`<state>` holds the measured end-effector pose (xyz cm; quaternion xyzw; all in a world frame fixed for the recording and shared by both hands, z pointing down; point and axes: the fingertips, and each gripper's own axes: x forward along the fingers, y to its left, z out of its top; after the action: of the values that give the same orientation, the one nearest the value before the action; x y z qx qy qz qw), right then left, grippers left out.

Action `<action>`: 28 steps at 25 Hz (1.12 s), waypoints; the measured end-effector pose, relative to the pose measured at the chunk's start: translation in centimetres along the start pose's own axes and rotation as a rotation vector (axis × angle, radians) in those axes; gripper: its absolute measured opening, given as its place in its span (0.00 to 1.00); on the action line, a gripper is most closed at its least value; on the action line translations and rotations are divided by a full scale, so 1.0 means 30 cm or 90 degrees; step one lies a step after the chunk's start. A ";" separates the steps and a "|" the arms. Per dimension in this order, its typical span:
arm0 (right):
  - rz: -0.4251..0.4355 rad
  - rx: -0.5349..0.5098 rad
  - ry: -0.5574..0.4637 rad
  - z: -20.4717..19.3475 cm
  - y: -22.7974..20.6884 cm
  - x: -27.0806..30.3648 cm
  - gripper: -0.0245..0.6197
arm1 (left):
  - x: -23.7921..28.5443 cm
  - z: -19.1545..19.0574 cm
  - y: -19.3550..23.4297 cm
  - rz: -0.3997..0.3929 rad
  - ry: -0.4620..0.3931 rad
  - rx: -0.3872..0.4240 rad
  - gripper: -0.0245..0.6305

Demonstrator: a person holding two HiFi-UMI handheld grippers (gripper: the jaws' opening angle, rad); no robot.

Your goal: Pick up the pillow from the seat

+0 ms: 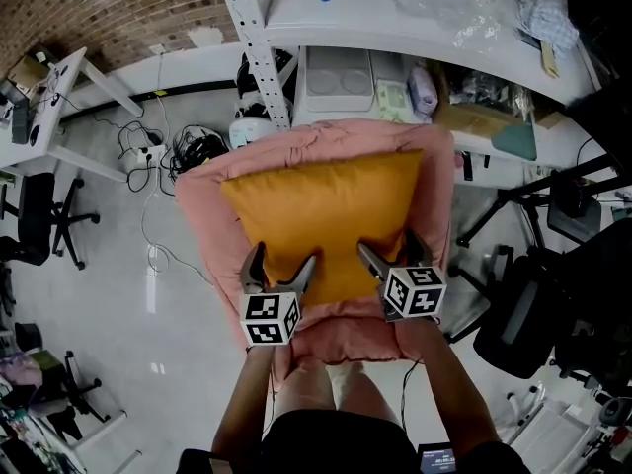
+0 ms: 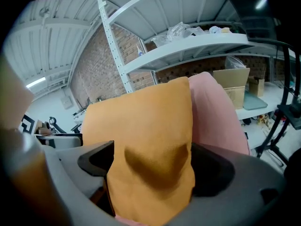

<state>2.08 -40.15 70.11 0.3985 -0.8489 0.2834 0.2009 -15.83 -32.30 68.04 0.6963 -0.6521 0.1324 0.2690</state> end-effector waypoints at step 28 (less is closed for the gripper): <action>-0.010 -0.017 0.026 -0.020 -0.051 0.121 0.80 | 0.061 -0.025 0.149 0.062 0.010 -0.007 0.74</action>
<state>1.16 -42.61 73.12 0.3965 -0.8451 0.2788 0.2255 -19.87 -33.45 70.53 0.6609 -0.6840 0.1476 0.2713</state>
